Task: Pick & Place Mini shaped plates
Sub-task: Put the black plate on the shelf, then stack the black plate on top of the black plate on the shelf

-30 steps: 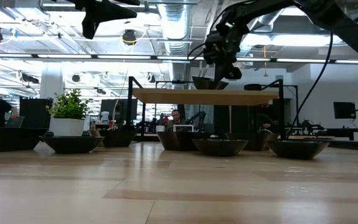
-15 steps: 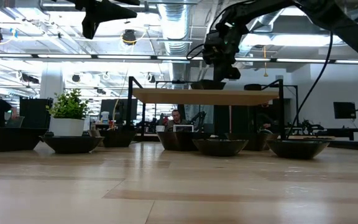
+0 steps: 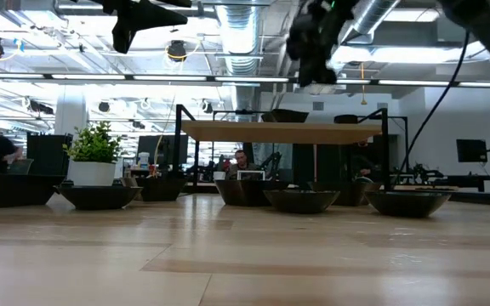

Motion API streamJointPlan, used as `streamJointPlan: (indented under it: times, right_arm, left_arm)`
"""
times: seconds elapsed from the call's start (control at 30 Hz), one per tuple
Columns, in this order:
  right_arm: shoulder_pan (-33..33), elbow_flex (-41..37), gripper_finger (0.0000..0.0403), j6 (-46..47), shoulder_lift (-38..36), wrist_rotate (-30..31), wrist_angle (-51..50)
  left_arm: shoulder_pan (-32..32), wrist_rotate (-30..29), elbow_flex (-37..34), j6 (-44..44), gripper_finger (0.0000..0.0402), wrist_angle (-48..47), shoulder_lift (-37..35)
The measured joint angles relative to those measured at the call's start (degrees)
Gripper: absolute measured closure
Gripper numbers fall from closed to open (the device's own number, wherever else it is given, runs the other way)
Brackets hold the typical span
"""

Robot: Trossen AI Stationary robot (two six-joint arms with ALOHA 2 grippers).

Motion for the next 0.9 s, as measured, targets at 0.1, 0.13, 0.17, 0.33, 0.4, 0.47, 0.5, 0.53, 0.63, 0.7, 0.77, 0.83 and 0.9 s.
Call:
streamJointPlan:
  times: [0.1,0.13,0.17,0.33,0.4,0.47,0.5,0.53,0.63,0.7,0.77,0.83,0.9]
  right_arm:
    - [5.0,-0.8,0.0347,0.2,-5.4,-1.2,-0.3]
    - [7.2,-1.2,0.0347,0.8,-7.3,-1.6,-0.7]
    - [9.5,-1.3,0.0347,2.0,-8.9,-1.5,-0.6]
    - [20.7,-4.9,0.0347,16.8,-16.5,0.9,-0.5]
    - [25.3,-7.5,0.0347,22.4,-19.8,3.6,-0.5]
    - [30.0,-11.4,0.0347,28.1,-23.1,7.0,-0.6]
    - [32.2,-13.8,0.0347,30.6,-24.8,8.3,-0.5]
    - [34.3,-16.2,0.0347,33.4,-26.6,9.5,-0.6]
    - [39.9,-24.6,0.0347,42.9,-31.9,13.6,-0.6]
    - [43.2,-30.9,0.0347,49.5,-34.8,15.5,-0.2]
    - [45.9,-37.0,0.0347,55.2,-36.8,17.1,2.2]
    - [47.9,-43.0,0.0347,60.2,-38.6,19.9,5.9]
    - [49.0,-48.6,0.0347,64.0,-39.6,22.5,10.8]
  left_arm:
    - [0.0,0.0,0.0,0.1,0.028,0.2,0.0]
    - [0.0,0.0,0.0,0.1,0.028,0.2,0.0]
    - [0.0,0.0,0.0,0.1,0.028,0.2,0.0]
    - [0.0,0.0,0.0,0.6,0.028,0.3,0.0]
    - [0.0,0.0,0.0,0.6,0.028,0.3,0.0]
    - [0.0,0.0,0.0,0.6,0.028,0.3,0.0]
    - [0.0,0.0,0.0,0.6,0.028,0.4,0.0]
    - [0.0,0.0,0.0,0.7,0.028,0.4,0.0]
    - [0.0,0.0,0.0,1.7,0.028,0.4,0.0]
    - [0.0,0.0,0.0,1.7,0.028,0.4,0.0]
    - [0.0,0.0,0.0,1.7,0.028,0.5,0.0]
    - [0.0,0.0,0.0,1.7,0.028,0.8,0.0]
    - [0.0,0.0,0.0,1.7,0.028,0.9,0.0]
